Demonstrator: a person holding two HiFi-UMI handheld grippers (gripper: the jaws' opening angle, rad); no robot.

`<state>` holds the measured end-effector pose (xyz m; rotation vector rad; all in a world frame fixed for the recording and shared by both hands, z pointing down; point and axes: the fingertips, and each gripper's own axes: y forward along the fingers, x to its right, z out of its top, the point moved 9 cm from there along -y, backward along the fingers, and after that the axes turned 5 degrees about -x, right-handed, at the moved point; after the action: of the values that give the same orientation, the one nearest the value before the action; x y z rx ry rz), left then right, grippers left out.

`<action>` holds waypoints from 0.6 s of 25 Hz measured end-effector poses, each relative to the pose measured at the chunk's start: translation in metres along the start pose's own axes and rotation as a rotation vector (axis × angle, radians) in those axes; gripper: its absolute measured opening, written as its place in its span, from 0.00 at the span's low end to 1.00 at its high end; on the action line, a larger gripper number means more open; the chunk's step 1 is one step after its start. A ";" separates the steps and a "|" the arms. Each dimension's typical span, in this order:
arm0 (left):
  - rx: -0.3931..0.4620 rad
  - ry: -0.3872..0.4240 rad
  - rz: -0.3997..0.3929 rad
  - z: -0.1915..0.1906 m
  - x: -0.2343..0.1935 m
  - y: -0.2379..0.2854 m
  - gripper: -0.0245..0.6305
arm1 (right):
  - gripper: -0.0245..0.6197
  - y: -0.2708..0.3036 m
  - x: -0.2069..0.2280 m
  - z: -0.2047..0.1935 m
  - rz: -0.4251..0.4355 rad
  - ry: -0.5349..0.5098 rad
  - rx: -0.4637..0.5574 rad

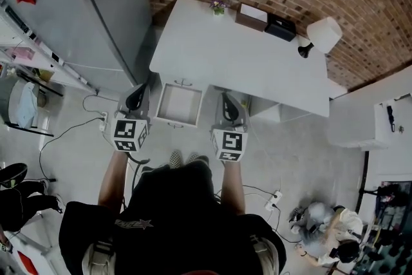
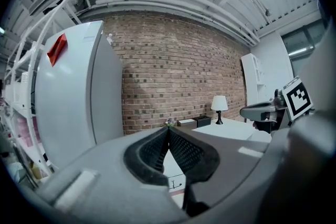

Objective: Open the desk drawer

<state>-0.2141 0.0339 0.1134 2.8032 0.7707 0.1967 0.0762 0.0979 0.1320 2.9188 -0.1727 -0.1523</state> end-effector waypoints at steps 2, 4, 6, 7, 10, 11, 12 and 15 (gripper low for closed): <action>0.006 0.014 0.003 0.000 0.002 -0.003 0.05 | 0.05 -0.001 -0.001 -0.001 0.003 -0.002 0.002; 0.010 0.019 0.002 0.001 0.004 -0.004 0.05 | 0.05 -0.003 -0.003 0.000 0.008 -0.004 0.006; 0.013 0.017 0.000 0.002 0.005 -0.005 0.05 | 0.05 -0.005 -0.004 0.001 0.009 -0.004 0.006; 0.014 0.017 0.000 0.002 0.006 -0.006 0.05 | 0.05 -0.006 -0.005 0.001 0.010 -0.004 0.004; 0.015 0.018 0.000 0.003 0.007 -0.006 0.05 | 0.05 -0.008 -0.005 0.002 0.013 -0.012 0.003; 0.016 0.018 0.000 0.003 0.008 -0.006 0.05 | 0.05 -0.009 -0.005 0.002 0.014 -0.014 0.004; 0.016 0.018 -0.001 0.003 0.009 -0.006 0.05 | 0.05 -0.010 -0.005 0.002 0.013 -0.015 0.006; 0.016 0.019 -0.005 0.002 0.010 -0.008 0.05 | 0.05 -0.012 -0.006 0.001 0.010 -0.013 0.008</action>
<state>-0.2088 0.0457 0.1106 2.8180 0.7864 0.2184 0.0709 0.1100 0.1290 2.9251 -0.1906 -0.1698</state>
